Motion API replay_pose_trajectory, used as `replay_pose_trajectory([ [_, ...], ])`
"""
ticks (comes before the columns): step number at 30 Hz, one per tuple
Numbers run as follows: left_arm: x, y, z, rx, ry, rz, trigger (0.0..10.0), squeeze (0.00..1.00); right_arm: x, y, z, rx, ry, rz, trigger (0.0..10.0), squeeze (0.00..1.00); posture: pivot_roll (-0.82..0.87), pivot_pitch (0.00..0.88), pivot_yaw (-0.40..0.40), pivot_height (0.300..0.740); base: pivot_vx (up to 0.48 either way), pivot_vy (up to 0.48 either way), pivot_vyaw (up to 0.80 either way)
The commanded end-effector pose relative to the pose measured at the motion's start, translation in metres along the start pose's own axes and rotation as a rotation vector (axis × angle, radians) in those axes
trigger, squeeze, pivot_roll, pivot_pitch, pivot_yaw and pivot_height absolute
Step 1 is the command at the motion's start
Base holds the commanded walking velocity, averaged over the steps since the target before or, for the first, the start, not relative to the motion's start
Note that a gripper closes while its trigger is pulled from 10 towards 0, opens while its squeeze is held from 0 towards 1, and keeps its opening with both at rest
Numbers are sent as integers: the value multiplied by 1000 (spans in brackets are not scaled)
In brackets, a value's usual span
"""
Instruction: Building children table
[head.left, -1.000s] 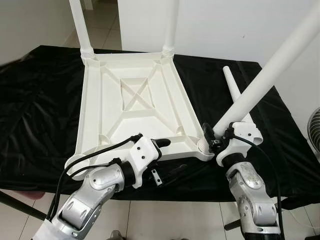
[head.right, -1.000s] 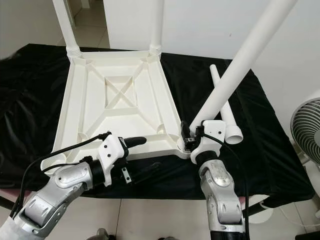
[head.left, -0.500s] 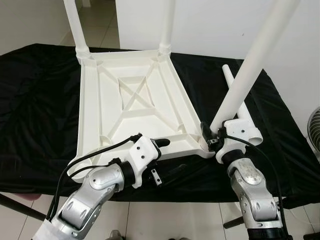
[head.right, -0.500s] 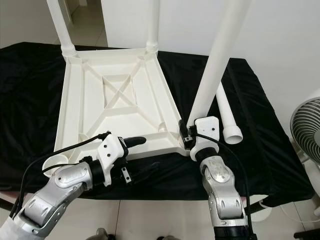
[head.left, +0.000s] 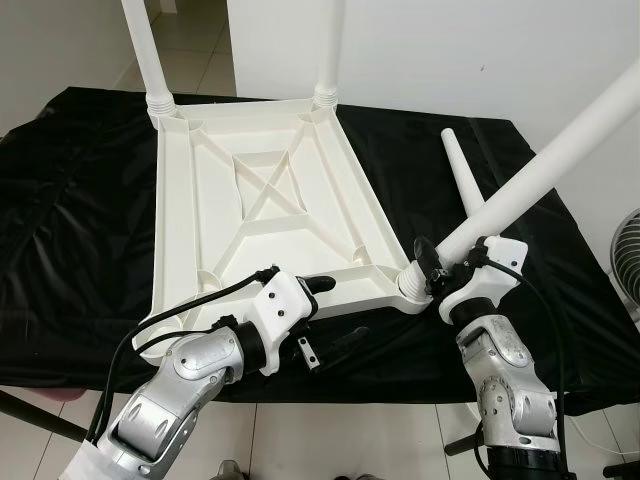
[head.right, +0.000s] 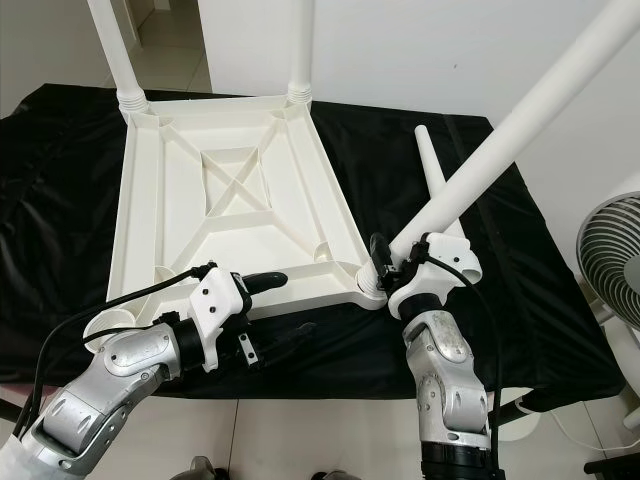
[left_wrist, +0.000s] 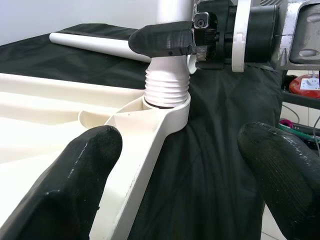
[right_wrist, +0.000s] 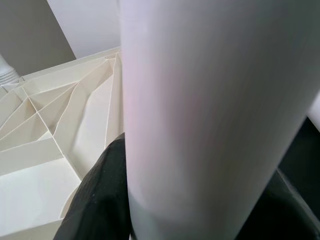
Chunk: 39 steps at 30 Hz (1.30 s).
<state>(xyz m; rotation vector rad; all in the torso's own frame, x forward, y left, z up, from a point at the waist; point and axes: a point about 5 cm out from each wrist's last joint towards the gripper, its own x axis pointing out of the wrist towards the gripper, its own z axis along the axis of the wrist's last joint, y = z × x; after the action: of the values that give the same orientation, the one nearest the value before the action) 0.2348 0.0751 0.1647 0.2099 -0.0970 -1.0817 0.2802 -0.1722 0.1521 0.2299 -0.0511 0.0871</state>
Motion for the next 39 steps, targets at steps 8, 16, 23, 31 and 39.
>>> replay_pose_trajectory([
  [8,-1,-2,3,11,1,-27,10000,0,-16,-4,-31,-125,124,-32,10000,0,103,130,-16,740,0,0,0],
  [16,-1,-1,4,12,-2,-26,10000,0,-11,3,-24,-209,128,18,10000,0,99,132,-11,740,0,0,0],
  [23,-1,-1,4,12,-2,-24,10000,0,-1,3,-23,-238,168,68,10000,0,100,131,-12,740,0,0,0],
  [31,-2,-1,4,13,-2,-10,10000,0,-3,5,-27,-324,156,104,10000,0,112,130,-29,740,0,0,0],
  [39,-2,-1,4,14,-4,1,10000,0,-20,7,-34,-248,123,78,10000,0,111,127,-34,740,0,0,0],
])
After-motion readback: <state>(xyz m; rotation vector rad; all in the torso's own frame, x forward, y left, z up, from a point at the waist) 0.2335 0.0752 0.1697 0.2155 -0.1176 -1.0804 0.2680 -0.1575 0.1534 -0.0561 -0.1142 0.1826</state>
